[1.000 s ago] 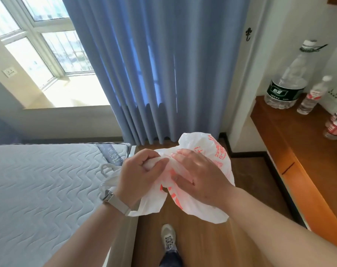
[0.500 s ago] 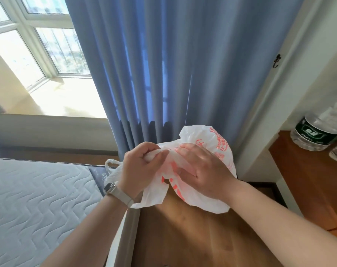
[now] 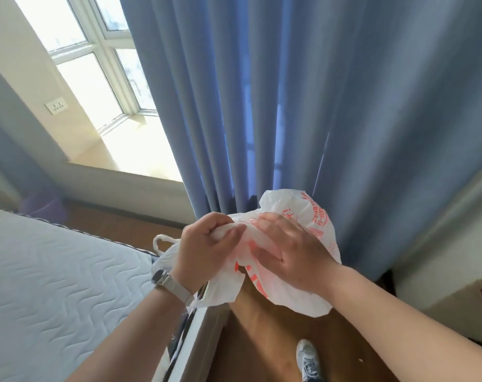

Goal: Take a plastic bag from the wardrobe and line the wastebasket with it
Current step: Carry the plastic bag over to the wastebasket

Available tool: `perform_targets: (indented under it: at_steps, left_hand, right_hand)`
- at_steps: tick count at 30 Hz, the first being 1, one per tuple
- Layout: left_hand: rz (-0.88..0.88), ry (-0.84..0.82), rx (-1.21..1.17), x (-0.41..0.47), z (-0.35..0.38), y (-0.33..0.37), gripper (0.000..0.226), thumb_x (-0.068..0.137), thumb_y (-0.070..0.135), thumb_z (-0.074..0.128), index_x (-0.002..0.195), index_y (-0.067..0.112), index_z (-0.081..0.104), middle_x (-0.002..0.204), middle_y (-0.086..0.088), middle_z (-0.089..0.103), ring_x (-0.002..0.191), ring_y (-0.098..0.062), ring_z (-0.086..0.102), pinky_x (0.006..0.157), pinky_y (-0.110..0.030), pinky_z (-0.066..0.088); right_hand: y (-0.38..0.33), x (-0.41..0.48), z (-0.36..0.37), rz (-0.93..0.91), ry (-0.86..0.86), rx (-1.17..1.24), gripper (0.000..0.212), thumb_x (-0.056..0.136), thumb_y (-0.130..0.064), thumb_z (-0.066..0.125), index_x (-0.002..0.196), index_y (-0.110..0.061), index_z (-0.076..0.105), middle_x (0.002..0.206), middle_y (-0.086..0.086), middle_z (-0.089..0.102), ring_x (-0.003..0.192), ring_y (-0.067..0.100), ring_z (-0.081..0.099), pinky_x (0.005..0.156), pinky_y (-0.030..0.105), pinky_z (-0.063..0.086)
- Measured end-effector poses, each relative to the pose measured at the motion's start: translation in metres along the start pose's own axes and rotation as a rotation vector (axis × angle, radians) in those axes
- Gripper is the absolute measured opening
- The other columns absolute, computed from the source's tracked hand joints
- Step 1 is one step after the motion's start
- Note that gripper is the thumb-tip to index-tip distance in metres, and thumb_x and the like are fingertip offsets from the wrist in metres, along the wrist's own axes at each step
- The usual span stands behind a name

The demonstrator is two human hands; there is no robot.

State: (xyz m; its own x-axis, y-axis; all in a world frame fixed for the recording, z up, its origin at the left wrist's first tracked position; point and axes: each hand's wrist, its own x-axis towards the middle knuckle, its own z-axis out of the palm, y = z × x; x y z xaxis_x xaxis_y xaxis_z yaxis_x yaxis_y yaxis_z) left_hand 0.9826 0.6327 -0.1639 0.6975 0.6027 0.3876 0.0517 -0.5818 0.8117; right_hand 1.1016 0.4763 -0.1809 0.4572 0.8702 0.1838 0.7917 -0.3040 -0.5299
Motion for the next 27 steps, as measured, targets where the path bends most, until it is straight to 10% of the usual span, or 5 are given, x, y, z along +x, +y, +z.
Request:
perform_targets:
  at_steps: [12, 21, 27]
  left_hand:
    - [-0.076, 0.224, 0.164, 0.116, 0.055, -0.013, 0.015, 0.076, 0.030, 0.080, 0.075, 0.031, 0.066, 0.077, 0.014, 0.067, 0.064, -0.008, 0.061, 0.058, -0.012, 0.047]
    - [-0.166, 0.406, 0.281, 0.154, 0.008, -0.064, 0.014, 0.076, 0.018, 0.081, 0.074, 0.019, 0.068, 0.078, 0.014, 0.066, 0.063, -0.002, 0.059, 0.059, -0.007, 0.043]
    - [-0.199, 0.522, 0.299, 0.185, -0.050, -0.117, 0.025, 0.076, 0.045, 0.070, 0.076, 0.020, 0.069, 0.080, 0.015, 0.067, 0.067, -0.004, 0.063, 0.061, -0.008, 0.045]
  right_hand:
    - [0.105, 0.157, -0.034, -0.264, -0.174, 0.076, 0.050, 0.095, -0.060, 0.037, 0.140, -0.039, 0.036, 0.147, -0.015, 0.037, 0.130, 0.008, 0.034, 0.102, 0.023, 0.022]
    - [0.077, 0.261, 0.010, -0.439, -0.288, 0.127, 0.051, 0.094, -0.062, 0.032, 0.140, -0.039, 0.037, 0.146, -0.017, 0.038, 0.125, 0.012, 0.040, 0.096, 0.029, 0.035]
    - [0.036, 0.345, 0.056, -0.544, -0.380, 0.092, 0.054, 0.091, -0.071, 0.023, 0.140, -0.047, 0.026, 0.149, -0.019, 0.033, 0.131, 0.016, 0.039, 0.102, 0.045, 0.039]
